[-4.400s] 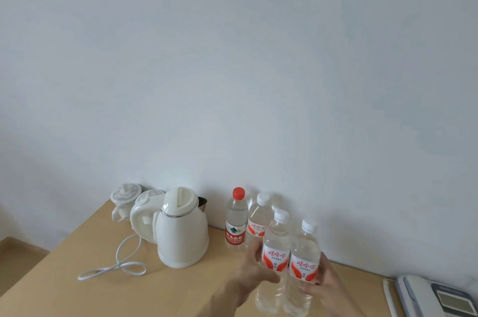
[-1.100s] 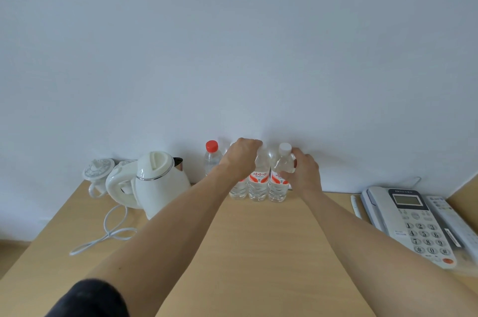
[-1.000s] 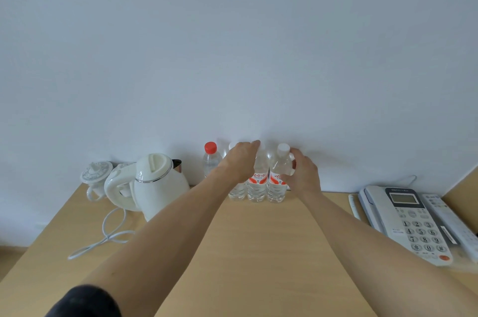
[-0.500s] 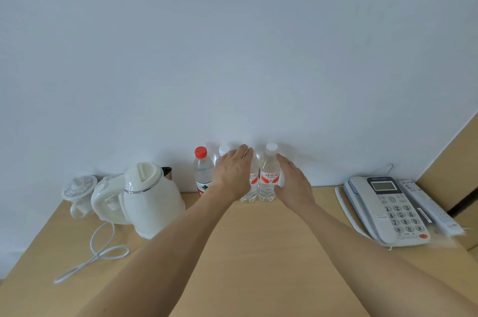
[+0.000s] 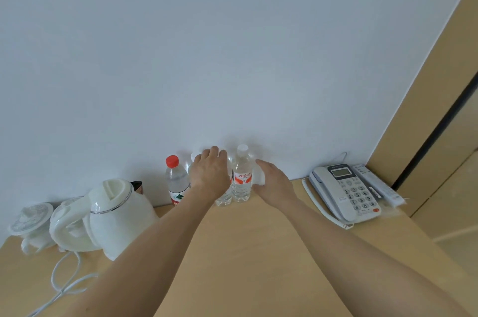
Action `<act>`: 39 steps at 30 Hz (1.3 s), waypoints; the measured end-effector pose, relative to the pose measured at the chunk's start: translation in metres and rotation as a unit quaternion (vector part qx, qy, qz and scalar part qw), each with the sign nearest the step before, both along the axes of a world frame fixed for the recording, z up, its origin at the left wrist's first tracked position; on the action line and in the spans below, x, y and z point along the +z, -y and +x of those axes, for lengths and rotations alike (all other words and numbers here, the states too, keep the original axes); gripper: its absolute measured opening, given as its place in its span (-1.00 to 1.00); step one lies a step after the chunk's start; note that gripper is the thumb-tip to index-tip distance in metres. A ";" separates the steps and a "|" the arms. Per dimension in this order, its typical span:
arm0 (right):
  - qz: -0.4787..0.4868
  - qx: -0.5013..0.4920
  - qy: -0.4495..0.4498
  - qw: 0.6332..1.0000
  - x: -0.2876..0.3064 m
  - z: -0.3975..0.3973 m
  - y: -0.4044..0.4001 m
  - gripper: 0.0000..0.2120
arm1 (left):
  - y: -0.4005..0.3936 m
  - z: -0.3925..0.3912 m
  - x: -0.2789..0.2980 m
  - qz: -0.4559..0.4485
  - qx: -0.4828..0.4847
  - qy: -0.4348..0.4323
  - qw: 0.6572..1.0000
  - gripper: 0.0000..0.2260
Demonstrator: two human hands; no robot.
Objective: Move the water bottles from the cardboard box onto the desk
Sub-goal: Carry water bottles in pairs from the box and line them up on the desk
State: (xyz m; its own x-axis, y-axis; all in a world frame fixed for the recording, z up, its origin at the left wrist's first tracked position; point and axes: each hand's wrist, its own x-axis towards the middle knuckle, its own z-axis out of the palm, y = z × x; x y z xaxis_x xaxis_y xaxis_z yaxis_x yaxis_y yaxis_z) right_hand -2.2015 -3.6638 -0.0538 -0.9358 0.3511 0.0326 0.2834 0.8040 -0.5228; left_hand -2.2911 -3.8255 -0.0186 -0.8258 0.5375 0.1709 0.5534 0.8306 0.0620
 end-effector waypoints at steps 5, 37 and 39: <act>0.015 -0.050 0.004 0.999 0.011 0.028 -0.019 -0.43 | -0.026 0.003 0.008 0.003 0.001 -0.035 0.999 -0.73; 0.032 -0.555 0.078 0.827 0.047 0.662 -0.279 -0.49 | -0.449 0.559 0.015 -0.090 -0.502 0.099 0.854 -0.54; 0.029 -0.579 0.093 0.809 0.047 0.706 -0.281 -0.48 | -0.469 0.601 0.013 -0.097 -0.533 0.076 0.837 -0.56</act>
